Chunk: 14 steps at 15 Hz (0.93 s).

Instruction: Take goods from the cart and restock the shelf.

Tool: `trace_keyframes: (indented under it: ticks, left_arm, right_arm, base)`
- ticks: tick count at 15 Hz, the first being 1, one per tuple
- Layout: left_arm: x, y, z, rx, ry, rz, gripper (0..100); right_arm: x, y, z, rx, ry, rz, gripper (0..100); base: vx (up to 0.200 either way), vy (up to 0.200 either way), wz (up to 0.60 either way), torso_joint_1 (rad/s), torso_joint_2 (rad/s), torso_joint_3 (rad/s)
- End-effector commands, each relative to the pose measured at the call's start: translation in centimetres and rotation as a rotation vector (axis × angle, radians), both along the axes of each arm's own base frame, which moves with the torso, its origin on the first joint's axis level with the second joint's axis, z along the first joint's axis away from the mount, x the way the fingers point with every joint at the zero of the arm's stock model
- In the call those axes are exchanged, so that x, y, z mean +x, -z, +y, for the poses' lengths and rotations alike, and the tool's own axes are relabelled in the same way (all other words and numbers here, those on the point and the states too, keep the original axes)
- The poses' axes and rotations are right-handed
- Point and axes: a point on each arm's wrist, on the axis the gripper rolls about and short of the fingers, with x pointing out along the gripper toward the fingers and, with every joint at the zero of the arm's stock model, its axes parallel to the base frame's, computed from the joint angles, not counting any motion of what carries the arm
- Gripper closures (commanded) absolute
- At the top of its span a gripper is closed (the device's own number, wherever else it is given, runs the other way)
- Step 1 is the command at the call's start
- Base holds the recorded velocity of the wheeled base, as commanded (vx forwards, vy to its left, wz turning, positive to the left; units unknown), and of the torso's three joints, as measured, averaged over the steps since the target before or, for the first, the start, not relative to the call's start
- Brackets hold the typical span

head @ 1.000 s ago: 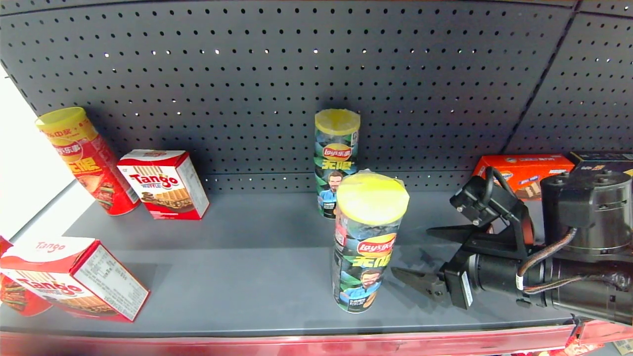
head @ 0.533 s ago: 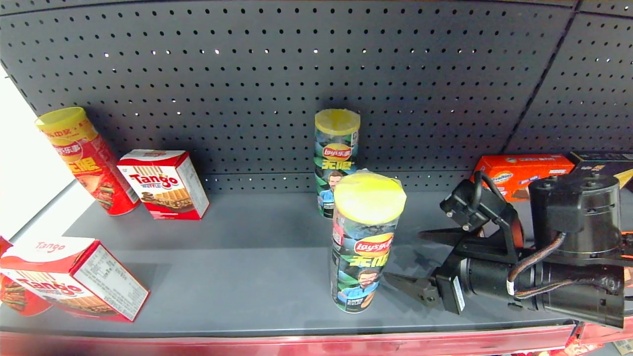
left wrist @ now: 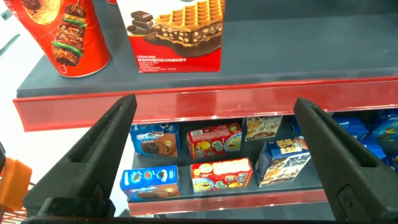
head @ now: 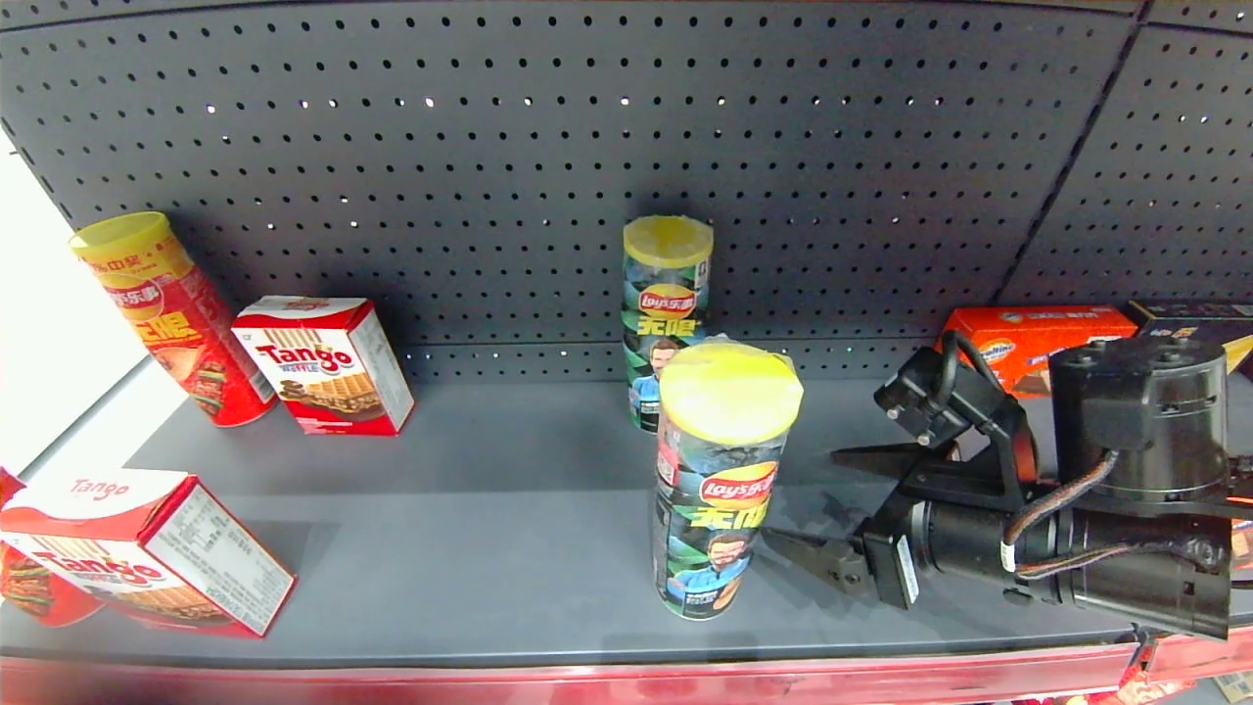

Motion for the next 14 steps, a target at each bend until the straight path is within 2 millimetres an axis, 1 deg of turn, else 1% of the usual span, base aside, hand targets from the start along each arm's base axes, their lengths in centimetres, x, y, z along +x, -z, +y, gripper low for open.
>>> trace_keyframes:
  ticks: [1,3,7,9,11,13,14]
  left_arm:
    - [0.01,-0.01,0.0,0.0,0.0,0.001,0]
    - [0.01,-0.01,0.0,0.0,0.0,0.001,0]
    - [0.01,-0.01,0.0,0.0,0.0,0.001,0]
    - [0.01,-0.01,0.0,0.0,0.0,0.001,0]
    - [0.01,-0.01,0.0,0.0,0.001,0.001,0]
    - [0.01,-0.01,0.0,0.0,0.001,0.001,0]
    - [0.01,-0.01,0.0,0.0,0.001,0.001,0]
  right_arm:
    - [0.22,0.0,0.36,0.0,-0.007,-0.001,0]
    - [-0.11,-0.01,0.76,-0.001,-0.027,0.0,0]
    - [-0.39,0.12,0.88,-0.004,-0.036,0.003,0]
    - [-0.4,0.12,0.82,-0.004,-0.035,0.003,0]
    - [0.11,-0.05,0.32,-0.001,-0.007,-0.002,0]
    - [0.18,-0.08,0.53,0.001,-0.012,-0.004,0]
    - [-0.12,0.07,0.8,-0.003,-0.027,0.002,0]
  base:
    - [0.0,0.0,0.0,0.0,0.0,0.0]
    - [0.0,0.0,0.0,0.0,0.0,0.0]
    - [0.0,0.0,0.0,0.0,0.0,0.0]
    - [0.0,0.0,0.0,0.0,0.0,0.0]
    - [0.0,0.0,0.0,0.0,0.0,0.0]
    - [0.0,0.0,0.0,0.0,0.0,0.0]
    - [0.0,0.0,0.0,0.0,0.0,0.0]
